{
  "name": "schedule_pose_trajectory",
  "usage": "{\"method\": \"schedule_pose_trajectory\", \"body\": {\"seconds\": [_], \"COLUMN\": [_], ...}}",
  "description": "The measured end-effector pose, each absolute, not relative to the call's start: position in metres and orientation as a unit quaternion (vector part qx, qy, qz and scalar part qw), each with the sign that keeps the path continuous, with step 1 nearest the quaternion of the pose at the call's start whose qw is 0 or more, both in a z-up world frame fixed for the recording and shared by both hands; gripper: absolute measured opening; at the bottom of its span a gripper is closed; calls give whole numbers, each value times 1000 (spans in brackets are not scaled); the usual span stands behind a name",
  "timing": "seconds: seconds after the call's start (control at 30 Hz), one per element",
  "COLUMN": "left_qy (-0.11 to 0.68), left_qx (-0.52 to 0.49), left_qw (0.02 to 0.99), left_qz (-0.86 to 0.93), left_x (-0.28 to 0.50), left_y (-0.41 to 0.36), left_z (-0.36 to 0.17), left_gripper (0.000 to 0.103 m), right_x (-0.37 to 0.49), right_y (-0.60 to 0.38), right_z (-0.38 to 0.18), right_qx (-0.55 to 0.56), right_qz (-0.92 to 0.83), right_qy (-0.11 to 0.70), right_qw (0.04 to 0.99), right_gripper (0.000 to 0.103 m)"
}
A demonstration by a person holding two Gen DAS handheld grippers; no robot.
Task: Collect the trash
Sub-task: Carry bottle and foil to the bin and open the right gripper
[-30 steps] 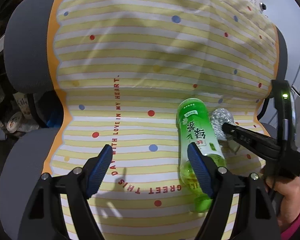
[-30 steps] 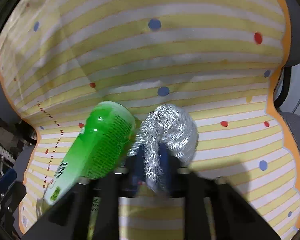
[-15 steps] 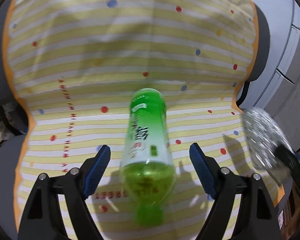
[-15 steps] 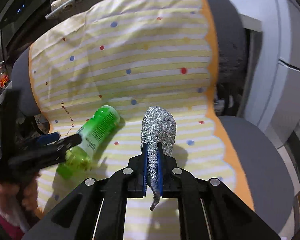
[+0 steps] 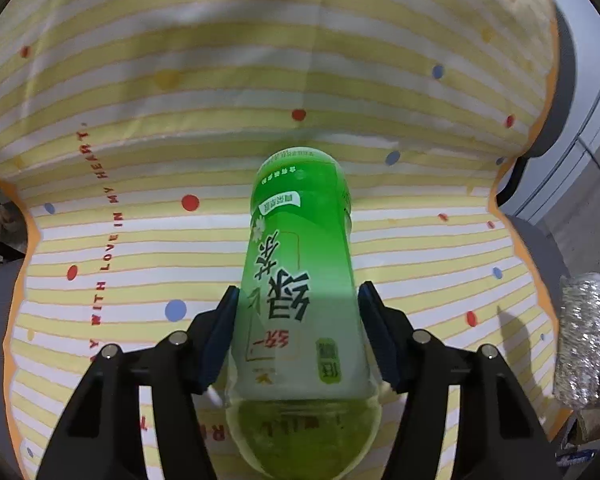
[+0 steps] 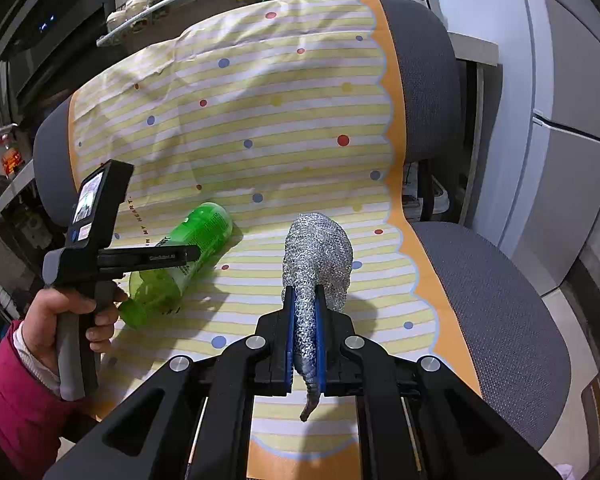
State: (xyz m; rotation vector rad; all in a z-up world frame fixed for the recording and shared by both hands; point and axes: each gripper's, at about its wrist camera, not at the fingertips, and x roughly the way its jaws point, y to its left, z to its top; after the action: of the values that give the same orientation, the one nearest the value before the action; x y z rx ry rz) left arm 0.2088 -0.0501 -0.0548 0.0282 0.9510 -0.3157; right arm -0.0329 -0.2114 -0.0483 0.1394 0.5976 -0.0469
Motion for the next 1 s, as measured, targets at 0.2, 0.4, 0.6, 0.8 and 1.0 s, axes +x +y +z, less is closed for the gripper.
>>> {"method": "schedule_pose_trajectory", "body": {"seconds": [0.2, 0.4, 0.6, 0.8, 1.0], "left_qy": [396, 362, 345, 332, 331], "left_qx": [11, 15, 32, 55, 84], "left_qw": [900, 900, 891, 878, 838], "left_qz": [-183, -242, -295, -340, -426], "left_x": [134, 52, -7, -53, -94], "left_y": [-51, -71, -105, -140, -185], "left_z": [-21, 2, 6, 9, 1], "left_gripper": [58, 58, 58, 59, 59], "right_x": [-64, -121, -183, -243, -295], "right_y": [-216, -231, -249, -270, -293], "right_z": [-34, -17, -9, -10, -22], "right_qx": [83, 99, 107, 121, 134], "right_qz": [-23, -46, -90, -136, -196], "right_qy": [271, 244, 226, 212, 213], "right_qw": [959, 964, 964, 960, 948], "right_gripper": [9, 9, 9, 9, 9]}}
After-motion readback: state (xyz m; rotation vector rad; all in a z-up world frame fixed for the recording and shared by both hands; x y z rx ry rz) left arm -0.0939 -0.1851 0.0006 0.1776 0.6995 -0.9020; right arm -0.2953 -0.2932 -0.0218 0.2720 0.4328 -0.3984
